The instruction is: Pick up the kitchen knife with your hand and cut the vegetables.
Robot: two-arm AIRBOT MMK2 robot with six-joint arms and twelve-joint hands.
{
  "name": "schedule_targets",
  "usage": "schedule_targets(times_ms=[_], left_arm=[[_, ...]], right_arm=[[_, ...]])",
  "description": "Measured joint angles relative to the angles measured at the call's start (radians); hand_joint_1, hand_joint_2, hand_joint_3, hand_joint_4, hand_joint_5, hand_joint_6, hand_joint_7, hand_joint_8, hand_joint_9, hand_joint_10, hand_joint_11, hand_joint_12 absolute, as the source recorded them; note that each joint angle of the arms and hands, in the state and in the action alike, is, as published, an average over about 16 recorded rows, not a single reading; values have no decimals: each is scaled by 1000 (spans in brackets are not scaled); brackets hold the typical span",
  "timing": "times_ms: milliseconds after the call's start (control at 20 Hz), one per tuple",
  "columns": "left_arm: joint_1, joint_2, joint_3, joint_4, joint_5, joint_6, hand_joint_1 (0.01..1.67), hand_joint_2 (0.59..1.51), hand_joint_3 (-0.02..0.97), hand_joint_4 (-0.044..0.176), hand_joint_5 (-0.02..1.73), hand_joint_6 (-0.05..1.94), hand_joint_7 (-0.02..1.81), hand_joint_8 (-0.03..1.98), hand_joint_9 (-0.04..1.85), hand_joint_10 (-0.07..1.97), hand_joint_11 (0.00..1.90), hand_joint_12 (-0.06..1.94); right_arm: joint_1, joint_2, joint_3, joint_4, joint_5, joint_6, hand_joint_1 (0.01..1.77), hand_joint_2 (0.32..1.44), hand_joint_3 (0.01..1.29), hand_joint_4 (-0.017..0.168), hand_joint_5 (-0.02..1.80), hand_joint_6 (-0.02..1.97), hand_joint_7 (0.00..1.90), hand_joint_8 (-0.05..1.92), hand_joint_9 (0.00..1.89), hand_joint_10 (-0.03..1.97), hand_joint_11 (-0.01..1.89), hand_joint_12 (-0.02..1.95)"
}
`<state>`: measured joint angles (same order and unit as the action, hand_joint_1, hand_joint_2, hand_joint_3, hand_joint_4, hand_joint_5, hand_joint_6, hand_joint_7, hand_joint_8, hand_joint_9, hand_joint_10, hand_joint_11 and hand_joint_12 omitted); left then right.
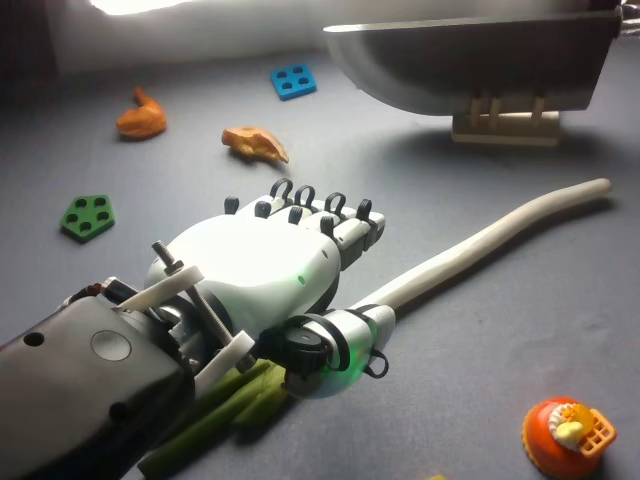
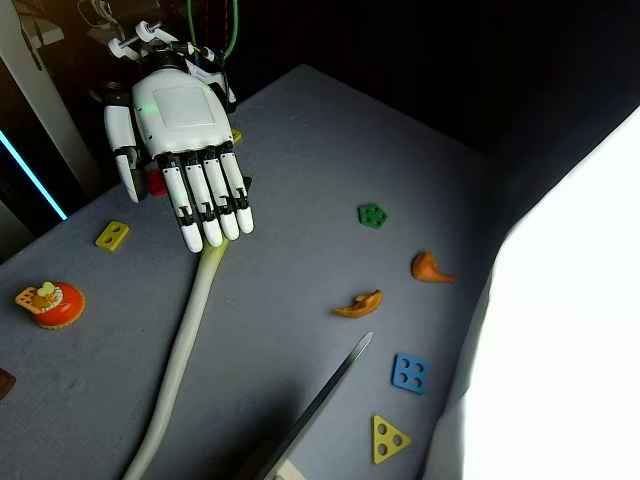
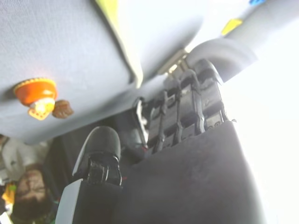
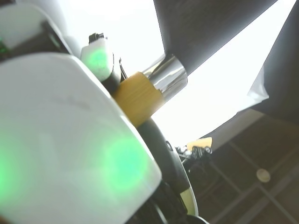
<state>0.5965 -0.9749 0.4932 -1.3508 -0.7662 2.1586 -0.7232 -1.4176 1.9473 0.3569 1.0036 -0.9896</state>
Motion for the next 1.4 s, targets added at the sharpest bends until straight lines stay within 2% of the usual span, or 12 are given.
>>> schedule_targets(times_ms=[150,200,350,500,650,950,1250,1400], left_arm=[[-1,4,-1,-2,4,2,25,1511,33,3,105,6,128,6,103,13,23,309],[-2,5,-2,-2,5,3,25,1511,32,3,105,6,129,5,104,13,23,311],[-2,6,-2,-3,7,6,25,1511,28,3,103,6,127,5,104,12,23,308],[-3,6,-2,-3,9,8,25,1511,25,3,101,6,122,4,103,12,22,309],[-3,6,-2,-3,10,11,26,1511,22,3,98,7,119,5,102,12,22,310],[-4,6,-1,-3,11,14,27,1512,21,3,96,6,120,4,98,11,22,308],[-5,6,-1,-3,11,14,27,1512,21,3,96,7,123,5,99,12,22,301],[-5,6,0,-3,11,14,27,1512,21,3,97,6,126,5,100,12,22,301]], right_arm=[[-18,-6,18,-12,1,66,1509,647,955,163,1322,1893,1486,1767,1538,1798,1566,1813],[-24,-8,26,-20,1,88,1493,653,953,156,1307,1896,1475,1776,1530,1802,1563,1814],[-36,-18,56,-47,1,154,1435,667,965,125,1231,1900,1406,1806,1482,1826,1528,1829],[-44,-33,97,-83,-3,216,1370,700,947,96,1125,1818,1280,1812,1365,1852,1413,1849],[-47,-52,146,-121,-10,271,1293,775,844,68,1002,1758,1128,1798,1182,1879,1233,1870],[-47,-91,228,-164,-8,305,1153,960,527,7,764,1576,817,1765,741,1921,806,1912],[-47,-113,275,-194,15,300,1093,1133,149,3,598,1410,567,1638,380,1882,438,1924],[-47,-110,282,-218,28,303,1057,1160,45,3,486,1240,469,1468,280,1758,322,1896]])
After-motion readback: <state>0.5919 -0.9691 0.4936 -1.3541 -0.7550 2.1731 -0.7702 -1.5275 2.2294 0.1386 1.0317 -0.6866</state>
